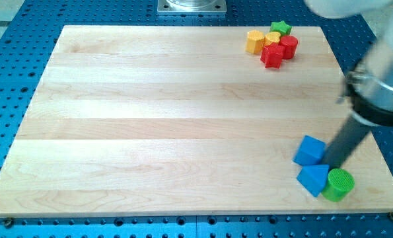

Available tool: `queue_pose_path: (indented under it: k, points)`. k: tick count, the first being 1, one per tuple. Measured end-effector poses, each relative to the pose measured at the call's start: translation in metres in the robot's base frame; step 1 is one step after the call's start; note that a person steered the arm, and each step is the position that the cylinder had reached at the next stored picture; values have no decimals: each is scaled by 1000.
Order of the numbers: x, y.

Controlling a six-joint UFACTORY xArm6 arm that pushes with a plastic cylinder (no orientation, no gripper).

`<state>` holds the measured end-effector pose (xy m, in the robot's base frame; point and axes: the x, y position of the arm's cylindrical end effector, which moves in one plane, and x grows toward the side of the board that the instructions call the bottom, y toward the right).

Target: Move the green circle to the top left side of the board

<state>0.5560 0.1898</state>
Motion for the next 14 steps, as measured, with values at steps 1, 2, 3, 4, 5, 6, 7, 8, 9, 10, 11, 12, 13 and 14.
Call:
queue_pose_path:
  k: [1, 2, 3, 4, 5, 6, 7, 8, 9, 10, 11, 12, 13, 14]
  points:
    - [2, 41]
    - [3, 80]
    - [62, 65]
    - [51, 11]
    - [9, -51]
    - [-29, -60]
    - [-65, -142]
    - [-93, -151]
    - [-63, -118]
    - [-59, -118]
    - [-31, -95]
    - [-59, -52]
    - [-115, -143]
    - [-156, -250]
